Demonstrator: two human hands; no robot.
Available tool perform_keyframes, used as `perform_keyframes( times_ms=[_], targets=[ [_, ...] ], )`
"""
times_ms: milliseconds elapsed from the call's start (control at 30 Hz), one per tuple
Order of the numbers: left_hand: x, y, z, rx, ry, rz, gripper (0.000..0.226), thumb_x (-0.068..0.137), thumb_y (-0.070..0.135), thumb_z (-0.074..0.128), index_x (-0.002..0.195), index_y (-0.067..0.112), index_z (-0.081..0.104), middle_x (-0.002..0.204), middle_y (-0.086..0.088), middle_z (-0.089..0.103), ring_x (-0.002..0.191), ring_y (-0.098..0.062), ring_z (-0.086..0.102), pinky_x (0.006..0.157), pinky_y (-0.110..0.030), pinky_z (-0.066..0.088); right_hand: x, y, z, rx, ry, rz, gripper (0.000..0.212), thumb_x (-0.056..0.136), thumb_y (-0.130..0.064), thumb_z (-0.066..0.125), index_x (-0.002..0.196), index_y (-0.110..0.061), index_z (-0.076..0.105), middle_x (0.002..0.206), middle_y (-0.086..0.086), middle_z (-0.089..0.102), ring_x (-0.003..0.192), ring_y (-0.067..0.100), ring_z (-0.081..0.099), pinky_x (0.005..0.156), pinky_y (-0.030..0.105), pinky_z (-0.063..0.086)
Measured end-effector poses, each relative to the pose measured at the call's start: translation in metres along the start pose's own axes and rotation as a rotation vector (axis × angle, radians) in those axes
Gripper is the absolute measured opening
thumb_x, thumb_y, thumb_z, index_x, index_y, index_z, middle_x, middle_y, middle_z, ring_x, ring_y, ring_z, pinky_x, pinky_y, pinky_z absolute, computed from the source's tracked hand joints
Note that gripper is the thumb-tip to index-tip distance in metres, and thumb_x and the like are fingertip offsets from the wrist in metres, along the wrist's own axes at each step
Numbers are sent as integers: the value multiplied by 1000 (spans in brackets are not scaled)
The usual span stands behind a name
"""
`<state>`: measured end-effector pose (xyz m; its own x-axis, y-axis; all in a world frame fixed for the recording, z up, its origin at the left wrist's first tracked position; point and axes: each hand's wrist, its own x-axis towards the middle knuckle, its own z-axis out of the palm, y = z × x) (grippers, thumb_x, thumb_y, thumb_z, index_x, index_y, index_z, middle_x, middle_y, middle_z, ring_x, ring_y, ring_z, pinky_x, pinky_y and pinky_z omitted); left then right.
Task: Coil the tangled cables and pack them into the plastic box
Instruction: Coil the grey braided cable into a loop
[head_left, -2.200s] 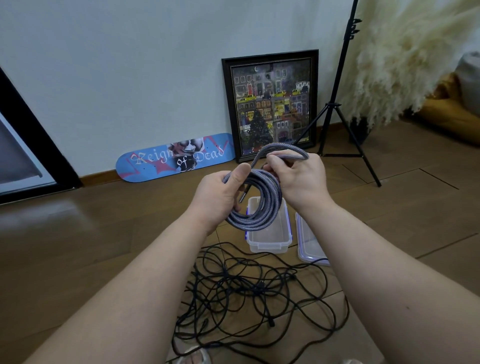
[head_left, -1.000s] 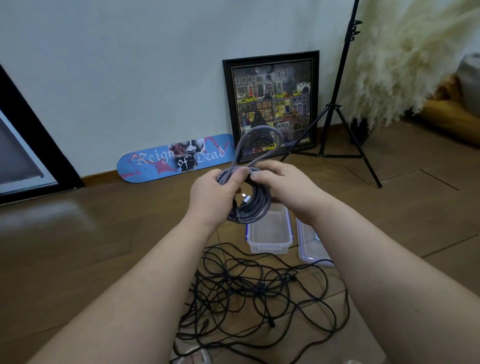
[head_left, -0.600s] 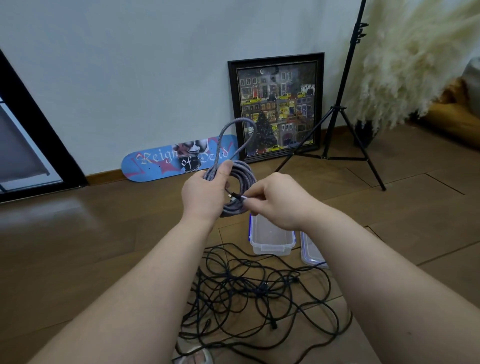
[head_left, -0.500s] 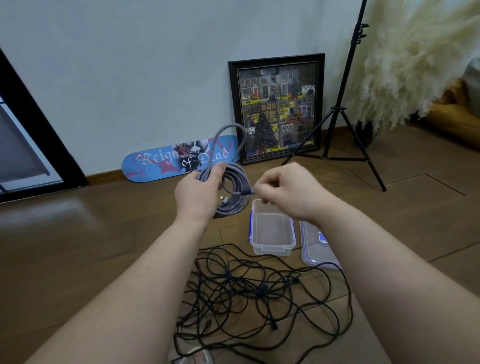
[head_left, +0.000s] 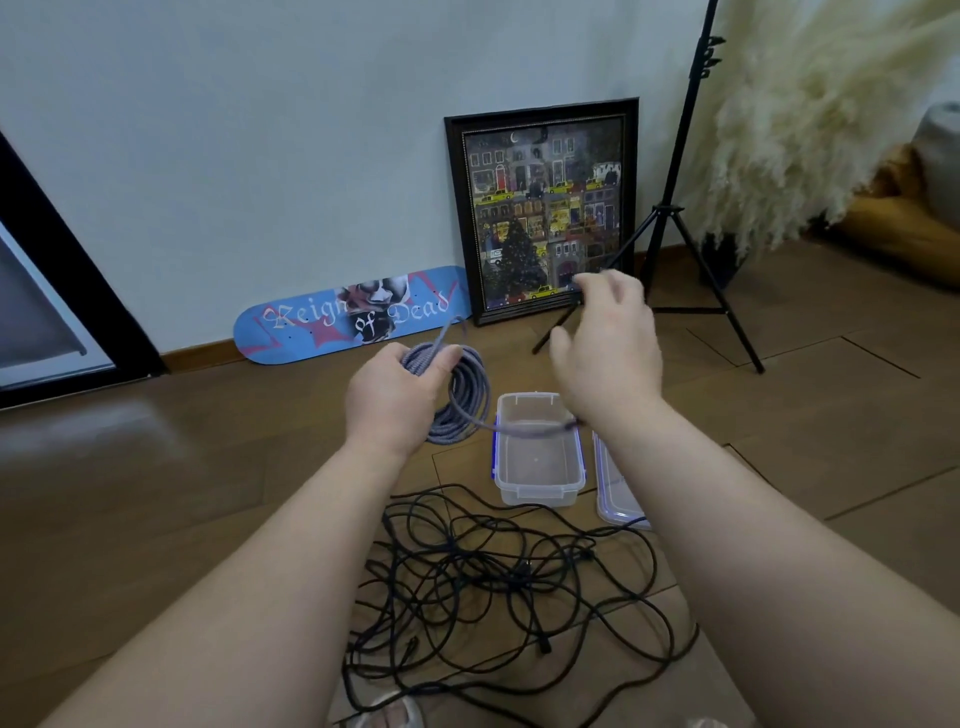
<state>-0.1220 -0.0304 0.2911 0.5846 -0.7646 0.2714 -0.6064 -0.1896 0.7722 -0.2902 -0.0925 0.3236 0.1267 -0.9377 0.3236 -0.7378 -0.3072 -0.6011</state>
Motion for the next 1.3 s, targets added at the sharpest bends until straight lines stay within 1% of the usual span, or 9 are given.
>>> perform_keyframes(
  times_ms=[133, 300, 500, 633, 800, 900, 1067, 1200, 1300],
  targets=[
    [0, 4, 5, 90, -164, 96, 34, 85, 52, 66, 76, 21, 56, 70, 4, 59, 66, -18, 56, 57, -34, 42, -6, -1, 6, 54, -209, -461, 46, 97, -13, 50, 142, -22, 48, 152, -1, 38, 141, 17, 32, 112, 27, 23],
    [-9, 18, 7, 69, -325, 169, 27, 82, 40, 74, 89, 23, 54, 80, 9, 61, 75, -13, 59, 62, -25, 44, -7, 3, 6, 325, -489, -331, 47, 93, -11, 46, 137, -27, 53, 132, -5, 57, 119, 12, 52, 104, 31, 41],
    [-18, 37, 4, -27, -369, 197, 46, 82, 27, 77, 111, 20, 42, 98, 9, 57, 84, -1, 57, 62, -10, 44, -12, 11, 11, 312, -292, -377, 28, 96, -51, 47, 98, -28, 62, 88, -9, 68, 84, 11, 62, 73, 31, 48],
    [-20, 42, 5, -112, -394, 214, 48, 81, 22, 78, 114, 19, 43, 100, 3, 64, 85, -8, 63, 74, -29, 53, -12, 9, 12, 378, -239, -350, 32, 93, -55, 48, 75, -29, 55, 72, -4, 61, 73, 18, 58, 69, 36, 46],
    [-20, 36, -2, -524, -545, 29, 44, 75, 26, 82, 109, 13, 57, 94, -5, 69, 82, -16, 66, 73, -33, 57, -9, 10, 11, 552, -154, -243, 59, 87, -62, 44, 72, -6, 56, 64, 1, 52, 63, 17, 48, 61, 36, 40],
    [-23, 37, 0, -646, -571, -63, 35, 77, 36, 66, 103, 13, 59, 83, -4, 64, 80, -18, 62, 67, -30, 53, -5, 11, 8, 671, -82, -147, 74, 87, -71, 45, 74, 1, 52, 63, 5, 49, 61, 22, 47, 61, 42, 44],
    [-21, 36, 1, -487, -539, 13, 15, 89, 18, 68, 99, 8, 63, 67, 2, 59, 61, -9, 59, 54, -22, 48, -10, 7, 16, 663, -170, -162, 64, 88, -68, 44, 76, -5, 51, 66, 4, 51, 63, 28, 50, 64, 49, 48],
    [-15, 27, -4, -383, -464, 78, 17, 90, 17, 68, 99, 4, 62, 64, -2, 55, 54, -10, 55, 50, -23, 48, -10, 11, 11, 808, -341, -219, 14, 98, -31, 55, 91, -19, 59, 82, -2, 61, 75, 14, 59, 70, 38, 52],
    [-13, 24, -7, -293, -435, 99, 15, 90, 14, 68, 98, 4, 61, 68, -5, 56, 58, -15, 57, 53, -28, 52, -9, 11, 5, 777, -328, -290, 7, 95, -15, 60, 89, -13, 62, 84, 3, 64, 77, 12, 60, 71, 29, 52]
  ],
)
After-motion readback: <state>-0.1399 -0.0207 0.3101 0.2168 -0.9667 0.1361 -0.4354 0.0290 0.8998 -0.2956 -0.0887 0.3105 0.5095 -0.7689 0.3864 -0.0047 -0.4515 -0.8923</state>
